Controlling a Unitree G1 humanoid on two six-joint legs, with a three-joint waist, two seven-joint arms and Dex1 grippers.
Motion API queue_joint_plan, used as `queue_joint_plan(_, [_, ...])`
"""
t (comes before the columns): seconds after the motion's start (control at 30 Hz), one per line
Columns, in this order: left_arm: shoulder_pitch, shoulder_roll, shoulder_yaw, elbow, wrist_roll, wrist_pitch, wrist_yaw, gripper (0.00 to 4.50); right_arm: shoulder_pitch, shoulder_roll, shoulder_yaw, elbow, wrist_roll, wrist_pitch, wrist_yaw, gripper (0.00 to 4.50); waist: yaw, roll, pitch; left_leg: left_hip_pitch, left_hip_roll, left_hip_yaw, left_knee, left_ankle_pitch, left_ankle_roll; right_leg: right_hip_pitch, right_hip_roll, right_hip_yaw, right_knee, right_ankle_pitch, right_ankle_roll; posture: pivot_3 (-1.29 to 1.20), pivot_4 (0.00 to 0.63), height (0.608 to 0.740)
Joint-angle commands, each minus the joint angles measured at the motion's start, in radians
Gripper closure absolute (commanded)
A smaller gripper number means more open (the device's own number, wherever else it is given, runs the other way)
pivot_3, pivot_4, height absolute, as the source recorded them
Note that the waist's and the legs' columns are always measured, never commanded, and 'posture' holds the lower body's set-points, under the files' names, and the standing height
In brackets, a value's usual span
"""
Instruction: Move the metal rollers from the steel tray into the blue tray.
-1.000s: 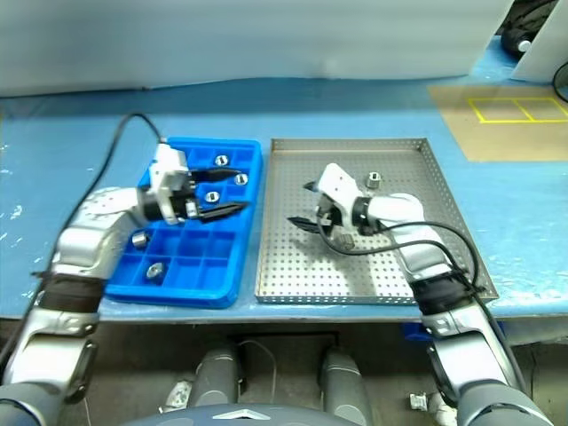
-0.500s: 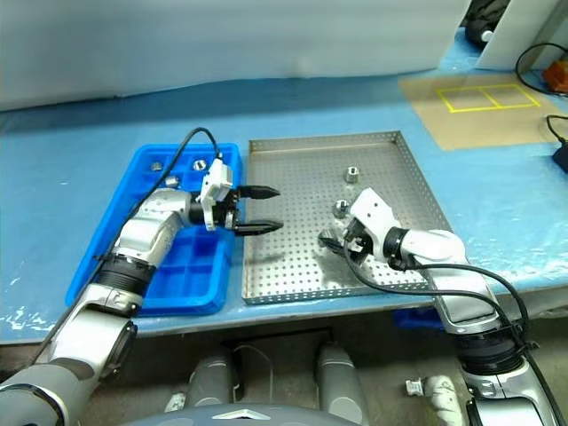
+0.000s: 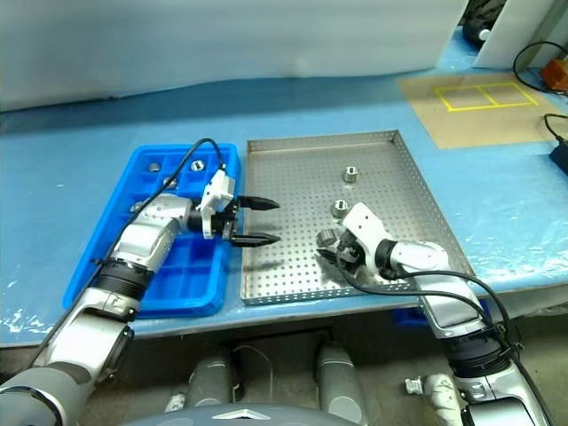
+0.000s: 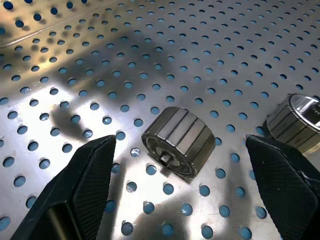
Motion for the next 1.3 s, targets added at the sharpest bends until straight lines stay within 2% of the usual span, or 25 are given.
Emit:
queue_joint_plan(0.03, [0.012,0.011,0.015,-0.055,0.003,-0.011,0.018,0.43,-0.041,0.007,0.011,0.034,-0.016,-0.05,0.01,0.18,0.001,0.0,0.0,0.0,0.0,0.0,0.0,0.0,0.0,0.0,0.0,0.0,0.0,0.0,0.0,-0.39,0.15,0.74])
queue_joint_plan(0.13, [0.027,0.016,0.015,-0.073,0.005,-0.011,0.029,0.43,-0.064,0.012,0.019,0.08,-0.03,-0.08,0.009,0.18,0.002,0.0,0.0,0.0,0.0,0.0,0.0,0.0,0.0,0.0,0.0,0.0,0.0,0.0,0.0,-0.38,0.15,0.74])
queue_joint_plan(0.23, [0.041,0.022,0.019,-0.088,0.006,-0.008,0.04,0.4,-0.082,0.025,0.017,0.104,-0.027,-0.091,0.008,0.85,0.002,0.0,0.0,0.0,0.0,0.0,0.0,0.0,0.0,0.0,0.0,0.0,0.0,0.0,0.0,-0.37,0.15,0.74])
queue_joint_plan(0.47, [0.063,0.036,0.021,-0.117,0.003,0.002,0.053,0.4,-0.087,0.026,0.023,0.121,-0.031,-0.121,0.033,3.21,0.003,0.0,0.0,0.0,0.0,0.0,-0.001,0.0,0.0,0.0,0.0,-0.001,0.0,0.0,0.0,-0.35,0.15,0.74])
queue_joint_plan(0.83, [0.099,0.098,0.054,-0.155,-0.009,0.022,0.077,0.4,-0.121,0.05,0.028,0.134,-0.059,-0.127,0.016,3.24,0.003,0.0,0.0,0.0,0.0,0.0,-0.001,0.0,0.0,-0.001,0.0,0.0,0.0,0.0,0.0,-0.31,0.15,0.74])
queue_joint_plan(1.03, [0.201,0.229,0.167,-0.303,-0.047,0.088,0.125,0.4,-0.251,0.113,0.042,0.156,-0.026,-0.138,0.067,3.24,0.002,0.0,0.0,-0.001,0.001,0.0,-0.002,0.0,-0.001,-0.004,0.0,-0.002,0.002,0.0,0.0,-0.22,0.15,0.74])
queue_joint_plan(1.17, [0.243,0.291,0.231,-0.354,-0.062,0.114,0.162,0.4,-0.33,0.161,0.056,0.194,-0.021,-0.156,0.105,3.24,0.019,0.001,0.0,-0.001,0.001,0.0,-0.004,0.001,-0.002,-0.005,0.0,-0.002,0.002,0.0,0.0,-0.14,0.15,0.74])
queue_joint_plan(1.3, [0.308,0.364,0.334,-0.411,-0.078,0.136,0.208,0.4,-0.444,0.245,0.095,0.32,-0.031,-0.232,0.149,3.24,0.038,0.0,0.0,-0.002,0.001,0.0,-0.004,0.001,-0.002,-0.005,0.0,-0.003,0.002,0.0,0.0,-0.04,0.15,0.74])
